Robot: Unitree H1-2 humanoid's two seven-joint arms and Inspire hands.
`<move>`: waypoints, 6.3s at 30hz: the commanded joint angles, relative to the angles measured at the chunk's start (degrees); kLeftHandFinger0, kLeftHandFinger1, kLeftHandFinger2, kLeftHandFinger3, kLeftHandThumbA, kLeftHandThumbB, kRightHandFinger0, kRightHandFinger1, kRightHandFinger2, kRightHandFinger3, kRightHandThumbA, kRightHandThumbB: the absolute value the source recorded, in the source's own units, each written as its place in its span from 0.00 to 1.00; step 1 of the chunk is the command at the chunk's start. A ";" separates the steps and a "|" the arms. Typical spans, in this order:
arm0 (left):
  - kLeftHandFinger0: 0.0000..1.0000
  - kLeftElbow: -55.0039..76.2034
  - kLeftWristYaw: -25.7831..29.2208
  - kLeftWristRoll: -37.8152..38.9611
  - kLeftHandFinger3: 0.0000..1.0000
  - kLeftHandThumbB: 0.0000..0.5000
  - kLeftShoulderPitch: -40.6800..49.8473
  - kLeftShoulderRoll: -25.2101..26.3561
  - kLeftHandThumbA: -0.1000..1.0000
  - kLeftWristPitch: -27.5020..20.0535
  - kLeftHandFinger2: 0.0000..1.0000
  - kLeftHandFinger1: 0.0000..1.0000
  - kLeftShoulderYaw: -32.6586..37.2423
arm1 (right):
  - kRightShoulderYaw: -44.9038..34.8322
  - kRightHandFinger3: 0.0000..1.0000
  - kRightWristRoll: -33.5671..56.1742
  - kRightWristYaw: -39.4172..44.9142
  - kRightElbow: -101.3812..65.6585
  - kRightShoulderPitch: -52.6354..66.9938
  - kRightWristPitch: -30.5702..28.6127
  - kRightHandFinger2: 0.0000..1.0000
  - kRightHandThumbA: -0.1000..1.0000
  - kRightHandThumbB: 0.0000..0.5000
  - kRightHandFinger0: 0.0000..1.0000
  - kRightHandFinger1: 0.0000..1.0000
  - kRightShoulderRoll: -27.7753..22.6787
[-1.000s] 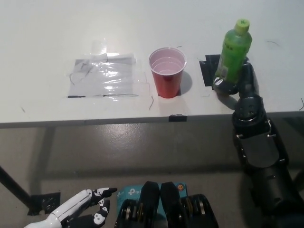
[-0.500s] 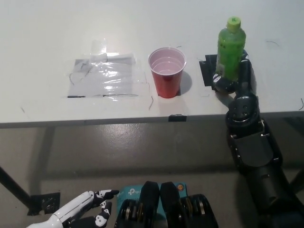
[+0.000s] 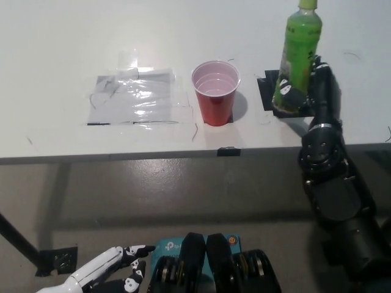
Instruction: The robot uses its right hand to pick up a bottle kept in the middle of the desk and tilt it into a cup kept next to it to pour water out
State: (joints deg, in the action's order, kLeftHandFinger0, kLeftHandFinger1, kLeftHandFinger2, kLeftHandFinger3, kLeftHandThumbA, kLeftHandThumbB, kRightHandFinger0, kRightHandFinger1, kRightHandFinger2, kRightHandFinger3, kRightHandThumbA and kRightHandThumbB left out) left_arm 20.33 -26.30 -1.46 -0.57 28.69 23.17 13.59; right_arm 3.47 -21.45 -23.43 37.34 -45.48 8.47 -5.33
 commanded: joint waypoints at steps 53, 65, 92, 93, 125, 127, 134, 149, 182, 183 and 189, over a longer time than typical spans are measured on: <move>1.00 2.61 -2.09 -2.42 1.00 0.57 -2.61 3.83 0.95 1.10 1.00 1.00 -0.20 | 26.80 0.33 -34.27 -1.63 -2.96 -7.99 -21.63 0.14 0.00 0.28 0.00 0.00 -24.75; 1.00 2.77 -2.17 -2.51 1.00 0.57 -3.44 5.02 0.95 1.30 1.00 1.00 -0.06 | 29.75 0.36 -41.46 -2.58 -1.85 -14.70 -24.23 0.12 0.11 0.30 0.00 0.00 -28.44; 1.00 3.43 -3.11 -2.71 1.00 0.63 -4.68 5.24 0.97 2.35 1.00 1.00 -0.12 | 38.70 0.24 -55.33 -4.37 -1.70 -26.12 -29.40 0.06 0.17 0.30 0.00 0.00 -33.45; 1.00 3.41 -2.89 -2.91 1.00 0.62 -4.60 5.14 0.97 2.01 1.00 1.00 -0.15 | 38.62 0.24 -55.13 -4.97 -1.14 -26.37 -29.70 0.05 0.15 0.30 0.00 0.00 -33.32; 1.00 3.34 -2.37 -2.87 1.00 0.60 -2.88 4.11 0.97 1.09 1.00 1.00 -0.01 | 13.25 0.32 -30.42 11.54 -6.80 -10.22 -18.33 0.09 0.00 0.08 0.00 0.00 -17.83; 1.00 3.48 -2.36 -2.72 1.00 0.60 -2.66 4.08 0.97 1.31 1.00 1.00 -0.13 | 10.83 0.26 -28.58 11.28 -6.23 -8.82 -17.49 0.08 0.00 0.01 0.00 0.00 -15.60; 1.00 3.71 -1.88 -3.03 1.00 0.63 -2.10 3.63 0.96 1.53 1.00 1.00 -0.17 | -1.40 0.28 -15.59 16.33 -7.86 -4.45 -10.17 0.03 0.00 0.00 0.00 0.00 -7.50; 1.00 4.24 -1.58 -2.24 1.00 0.63 -1.09 2.85 0.94 1.75 1.00 1.00 -1.05 | -18.42 0.20 1.57 14.09 -0.15 -4.28 -10.90 0.00 0.00 0.00 0.00 0.00 2.80; 1.00 3.70 -2.01 -3.14 1.00 0.67 -1.34 2.73 0.96 1.43 1.00 1.00 -1.13 | 9.94 0.64 -23.29 -23.51 16.24 -4.09 -35.40 0.22 0.10 0.00 0.10 0.38 -7.29; 1.00 3.80 -1.98 -3.07 1.00 0.69 -1.32 2.68 0.96 1.63 1.00 1.00 -1.18 | 9.99 0.88 -23.28 -23.20 16.38 -3.96 -35.05 0.41 0.25 0.00 0.27 0.54 -7.39; 1.00 3.91 -1.65 -2.74 1.00 0.65 -1.38 2.36 0.93 2.17 1.00 1.00 -1.68 | 10.25 1.00 -20.95 -18.49 18.01 -4.02 -24.53 1.00 0.84 0.33 1.00 1.00 -6.33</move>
State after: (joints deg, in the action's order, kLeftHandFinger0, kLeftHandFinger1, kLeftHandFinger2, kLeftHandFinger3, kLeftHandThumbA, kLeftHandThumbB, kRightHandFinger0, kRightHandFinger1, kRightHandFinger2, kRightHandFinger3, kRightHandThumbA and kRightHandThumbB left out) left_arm 21.98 -28.71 -3.79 -1.34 30.65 25.00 12.91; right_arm 12.37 -38.75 -32.51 55.65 -44.94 -18.78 -10.01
